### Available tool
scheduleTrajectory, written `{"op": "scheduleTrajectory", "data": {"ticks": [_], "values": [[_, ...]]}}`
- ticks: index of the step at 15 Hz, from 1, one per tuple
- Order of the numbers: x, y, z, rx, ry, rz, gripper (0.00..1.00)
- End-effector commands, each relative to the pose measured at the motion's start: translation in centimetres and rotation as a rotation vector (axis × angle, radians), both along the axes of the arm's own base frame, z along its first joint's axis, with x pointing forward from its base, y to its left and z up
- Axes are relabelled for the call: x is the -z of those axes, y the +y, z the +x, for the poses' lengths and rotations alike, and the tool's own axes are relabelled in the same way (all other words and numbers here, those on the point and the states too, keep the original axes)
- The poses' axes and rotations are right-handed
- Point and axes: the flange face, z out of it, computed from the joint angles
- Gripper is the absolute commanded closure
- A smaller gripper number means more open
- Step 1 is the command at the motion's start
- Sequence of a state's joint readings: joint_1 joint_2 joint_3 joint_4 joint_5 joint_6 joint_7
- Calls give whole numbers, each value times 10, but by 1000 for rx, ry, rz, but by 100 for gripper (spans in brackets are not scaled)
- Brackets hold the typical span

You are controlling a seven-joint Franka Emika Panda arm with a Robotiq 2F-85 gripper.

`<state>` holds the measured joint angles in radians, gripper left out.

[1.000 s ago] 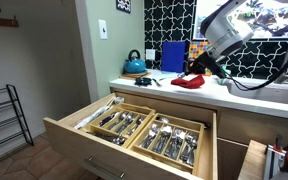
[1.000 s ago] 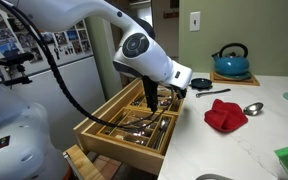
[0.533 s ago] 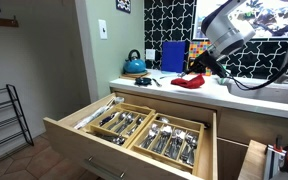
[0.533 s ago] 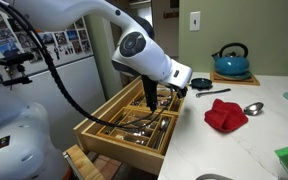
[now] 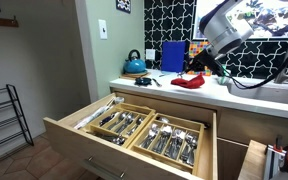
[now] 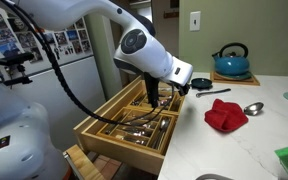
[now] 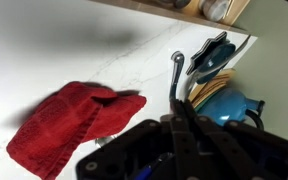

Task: Remove a teaspoon from the drawer and put it on the counter

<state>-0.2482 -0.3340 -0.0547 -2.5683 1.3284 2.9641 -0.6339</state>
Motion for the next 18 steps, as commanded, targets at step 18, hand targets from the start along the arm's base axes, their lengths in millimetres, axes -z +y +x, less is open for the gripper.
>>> {"op": "scheduleTrajectory", "data": {"ticks": [18], "values": [[27,-29,55,482,-27,237,99]]}}
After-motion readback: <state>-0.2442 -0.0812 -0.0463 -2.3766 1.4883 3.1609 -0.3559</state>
